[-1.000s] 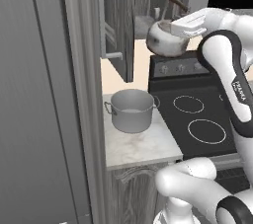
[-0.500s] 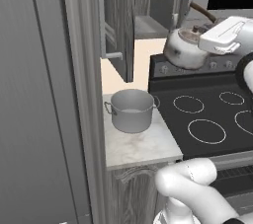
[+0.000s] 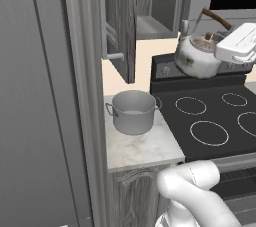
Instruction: Pick the kettle from the cabinet and place it on a stove burner. Then pick the pot from the counter and place it on another stove burner. Finally, turn both burners on.
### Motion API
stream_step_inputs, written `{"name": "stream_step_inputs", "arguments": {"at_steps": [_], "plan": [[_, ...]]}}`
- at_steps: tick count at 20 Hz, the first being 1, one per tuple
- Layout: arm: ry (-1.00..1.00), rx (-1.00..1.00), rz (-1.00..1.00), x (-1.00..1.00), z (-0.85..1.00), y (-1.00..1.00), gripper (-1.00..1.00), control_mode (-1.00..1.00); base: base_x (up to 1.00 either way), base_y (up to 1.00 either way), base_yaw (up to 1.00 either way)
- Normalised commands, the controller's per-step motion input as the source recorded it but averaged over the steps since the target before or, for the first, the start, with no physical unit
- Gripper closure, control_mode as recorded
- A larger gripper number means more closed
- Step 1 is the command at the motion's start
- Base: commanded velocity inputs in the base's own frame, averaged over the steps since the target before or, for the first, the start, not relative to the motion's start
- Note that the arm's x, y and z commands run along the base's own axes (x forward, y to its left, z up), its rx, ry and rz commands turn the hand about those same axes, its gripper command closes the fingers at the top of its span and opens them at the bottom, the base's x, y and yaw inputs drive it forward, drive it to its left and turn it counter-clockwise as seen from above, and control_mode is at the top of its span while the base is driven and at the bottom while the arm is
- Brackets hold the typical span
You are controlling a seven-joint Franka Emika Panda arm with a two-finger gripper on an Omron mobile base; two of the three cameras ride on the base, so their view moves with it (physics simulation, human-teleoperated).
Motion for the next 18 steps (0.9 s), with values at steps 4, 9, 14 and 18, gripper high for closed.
{"name": "stream_step_inputs", "arguments": {"at_steps": [4, 9, 14, 18], "plan": [[-0.03, 0.01, -0.01, -0.10, 0.00, -0.05, 1.00, -1.00, 0.00, 0.00, 0.00], [0.00, 0.00, 0.00, 0.00, 0.00, 0.00, 1.00, 1.00, -0.54, -0.71, -0.06], [0.00, 0.00, 0.00, 0.00, 0.00, 0.00, 1.00, 1.00, -0.45, -0.76, -0.05], [0.00, 0.00, 0.00, 0.00, 0.00, 0.00, 1.00, 1.00, -0.24, -0.74, -0.01]]}}
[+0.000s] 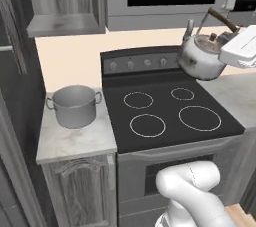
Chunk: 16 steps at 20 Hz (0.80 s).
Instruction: Pick the kettle from the cabinet and place it on a stove burner. Then pick the pot from the counter and place it on another stove burner. Finally, turn both burners on.
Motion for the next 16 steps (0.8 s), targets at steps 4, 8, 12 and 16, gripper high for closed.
{"name": "stream_step_inputs", "arguments": {"at_steps": [4, 8, 12, 16], "plan": [[0.00, 0.00, 0.00, 0.00, 0.00, 0.00, 1.00, 1.00, -0.09, -0.70, 0.00], [0.00, 0.00, 0.00, 0.00, 0.00, 0.00, 1.00, 1.00, 0.00, -0.68, 0.00], [0.00, 0.00, 0.00, 0.00, 0.00, 0.00, 1.00, 1.00, 0.23, -0.40, 0.00], [0.00, 0.00, 0.00, 0.00, 0.00, 0.00, 1.00, 1.00, 0.48, -0.19, 0.03]]}}
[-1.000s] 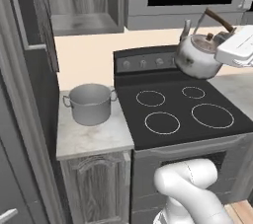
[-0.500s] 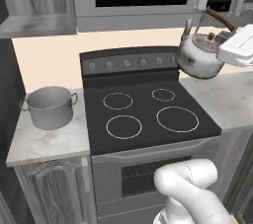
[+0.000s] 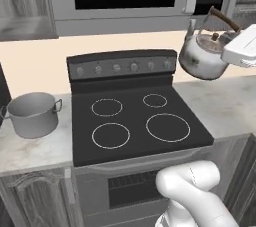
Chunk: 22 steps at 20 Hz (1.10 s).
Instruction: Pick the kettle from the cabinet and place it on a stove burner. Then pick the pot from the counter and place it on another stove burner. Finally, turn both burners on.
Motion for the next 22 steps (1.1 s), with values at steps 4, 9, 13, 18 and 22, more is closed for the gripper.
{"name": "stream_step_inputs", "arguments": {"at_steps": [4, 9, 13, 18, 22], "plan": [[0.00, 0.00, 0.00, 0.00, 0.00, 0.00, 1.00, 1.00, 0.58, -0.02, 0.03], [0.00, 0.00, 0.00, 0.00, 0.00, 0.00, 1.00, 1.00, 0.54, 0.00, 0.04], [0.00, 0.00, 0.00, 0.00, 0.00, 0.00, 1.00, 1.00, 0.38, 0.00, 0.04], [0.00, 0.00, 0.06, 0.05, -0.09, -0.02, 1.00, -1.00, 0.00, 0.00, 0.00], [0.00, 0.00, 0.11, 0.00, -0.24, -0.01, 1.00, -1.00, 0.00, 0.00, 0.00]]}}
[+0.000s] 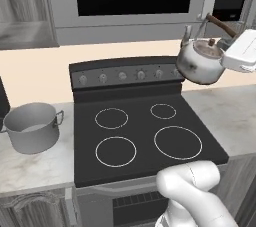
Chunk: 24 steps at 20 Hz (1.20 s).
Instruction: Pick the kettle from the cabinet and place it on a stove burner. Then pick the pot from the counter and place it on another stove burner. Finally, turn both burners on.
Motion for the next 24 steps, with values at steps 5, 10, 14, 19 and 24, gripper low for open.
{"name": "stream_step_inputs", "arguments": {"at_steps": [5, 10, 14, 19, 24], "plan": [[0.01, -0.03, 0.09, 0.00, -0.34, 0.00, 1.00, -1.00, 0.00, 0.00, 0.00], [0.00, -0.13, 0.09, 0.00, -0.51, 0.00, 1.00, -1.00, 0.00, 0.00, 0.00], [0.00, -0.15, 0.07, 0.00, -0.63, -0.02, 1.00, -1.00, 0.00, 0.00, 0.00], [0.00, -0.14, 0.03, 0.00, -0.45, -0.02, 1.00, -1.00, 0.00, 0.00, 0.00], [-0.01, -0.14, 0.03, 0.00, -0.39, -0.04, 1.00, -1.00, 0.00, 0.00, 0.00]]}}
